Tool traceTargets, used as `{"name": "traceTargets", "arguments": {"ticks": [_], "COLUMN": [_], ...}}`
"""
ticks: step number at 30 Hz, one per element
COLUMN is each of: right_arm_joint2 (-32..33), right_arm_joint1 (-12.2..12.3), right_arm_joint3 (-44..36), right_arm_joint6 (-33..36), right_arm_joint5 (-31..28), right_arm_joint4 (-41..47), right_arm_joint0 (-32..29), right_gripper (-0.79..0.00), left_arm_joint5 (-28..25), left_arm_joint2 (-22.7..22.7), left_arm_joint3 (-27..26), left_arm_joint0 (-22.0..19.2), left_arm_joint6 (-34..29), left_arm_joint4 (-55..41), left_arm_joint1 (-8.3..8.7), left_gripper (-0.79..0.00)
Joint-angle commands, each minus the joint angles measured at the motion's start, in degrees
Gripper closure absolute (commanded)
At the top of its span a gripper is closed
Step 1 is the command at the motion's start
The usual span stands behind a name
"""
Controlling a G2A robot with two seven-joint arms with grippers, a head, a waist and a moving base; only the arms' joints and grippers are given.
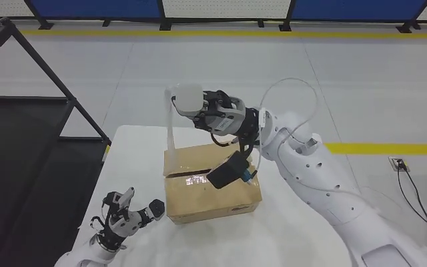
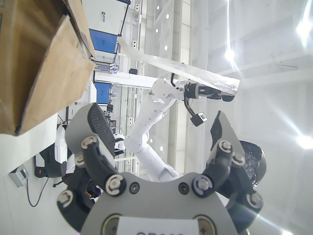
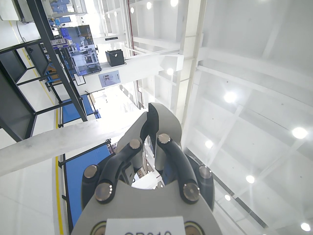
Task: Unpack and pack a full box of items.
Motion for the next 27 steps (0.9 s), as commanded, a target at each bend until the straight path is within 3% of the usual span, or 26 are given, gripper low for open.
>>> {"name": "traceTargets", "arguments": {"ticks": [1, 6, 8, 11, 12, 13, 15, 27], "right_arm_joint2": [-0.3, -1.5, -1.8, -2.2, -2.2, -2.1, -1.8, 0.8], "right_arm_joint1": [-0.4, -1.5, -1.9, -2.4, -2.5, -2.7, -2.8, -2.4], "right_arm_joint3": [0.7, 2.7, 3.2, 3.8, 3.9, 4.1, 4.3, 3.4], "right_arm_joint6": [-1.2, -3.1, -3.6, -4.0, -4.1, -4.1, -4.4, -6.6], "right_arm_joint5": [0.1, 0.7, 0.9, 1.2, 1.3, 1.3, 1.4, 0.7], "right_arm_joint4": [0.5, 0.8, 0.9, 0.8, 0.6, 0.6, 0.4, -1.9], "right_arm_joint0": [0.4, 1.3, 1.6, 1.9, 2.0, 2.1, 2.1, -1.2], "right_gripper": [0.000, 0.000, 0.000, 0.000, 0.000, 0.000, 0.000, 0.000], "left_arm_joint5": [0.3, 0.8, 1.0, 1.5, 1.5, 1.4, 1.0, -1.0], "left_arm_joint2": [1.1, 3.3, 3.9, 4.9, 5.1, 5.2, 5.3, 3.5], "left_arm_joint3": [0.0, 0.6, 1.2, 1.7, 1.8, 1.9, 2.2, 3.7], "left_arm_joint0": [-0.8, -3.3, -4.3, -5.5, -5.7, -5.8, -5.8, -5.5], "left_arm_joint6": [2.0, 6.4, 7.9, 8.6, 8.8, 8.9, 9.0, 9.9], "left_arm_joint4": [0.0, -0.8, -0.9, -0.7, -0.4, -0.2, -0.1, 0.5], "left_arm_joint1": [-0.22, -0.83, -1.03, -1.27, -1.32, -1.37, -1.46, -1.74], "left_gripper": [-0.785, -0.785, -0.696, -0.376, -0.215, -0.126, -0.018, 0.000]}}
